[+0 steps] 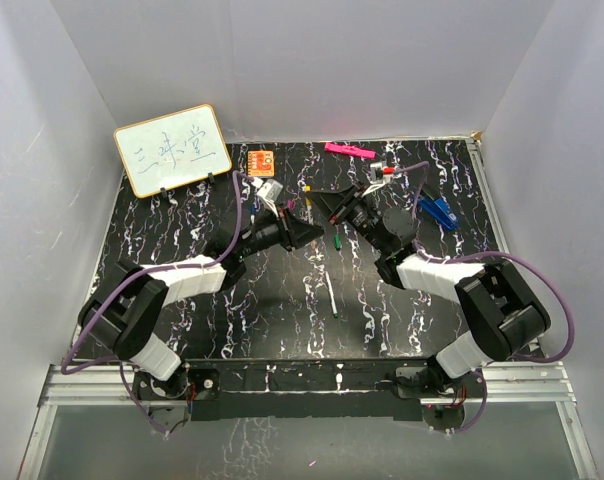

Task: Insert the pens into the pen caps

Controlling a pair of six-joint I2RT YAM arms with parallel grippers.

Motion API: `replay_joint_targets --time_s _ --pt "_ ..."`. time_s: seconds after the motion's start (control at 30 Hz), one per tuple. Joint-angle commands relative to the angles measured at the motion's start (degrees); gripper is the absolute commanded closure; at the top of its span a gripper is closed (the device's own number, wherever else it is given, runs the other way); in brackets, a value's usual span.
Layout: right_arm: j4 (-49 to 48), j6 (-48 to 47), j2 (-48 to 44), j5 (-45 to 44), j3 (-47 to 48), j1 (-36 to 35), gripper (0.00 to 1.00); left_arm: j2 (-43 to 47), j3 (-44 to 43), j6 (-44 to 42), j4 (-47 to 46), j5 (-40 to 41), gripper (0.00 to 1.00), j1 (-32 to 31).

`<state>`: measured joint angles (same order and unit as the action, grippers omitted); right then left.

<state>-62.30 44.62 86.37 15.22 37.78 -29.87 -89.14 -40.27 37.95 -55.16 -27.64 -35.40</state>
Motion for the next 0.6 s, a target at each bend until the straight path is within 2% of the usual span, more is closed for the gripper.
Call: replay_joint_targets --time_s 0.0,0.43,0.57 --pt "13.27 -3.30 0.99 6.17 0.41 -4.40 1.00 5.49 -2.99 0.28 -15.63 5.06 1.00 2.62" --pt "22.96 -5.83 2.22 2.00 1.77 -5.90 1.00 9.64 -5.45 -4.69 -11.42 8.45 1.00 5.21" --pt "22.59 -6.01 2.21 2.18 1.69 -6.17 1.00 9.11 -6.35 -4.94 -9.51 7.75 1.00 5.40"
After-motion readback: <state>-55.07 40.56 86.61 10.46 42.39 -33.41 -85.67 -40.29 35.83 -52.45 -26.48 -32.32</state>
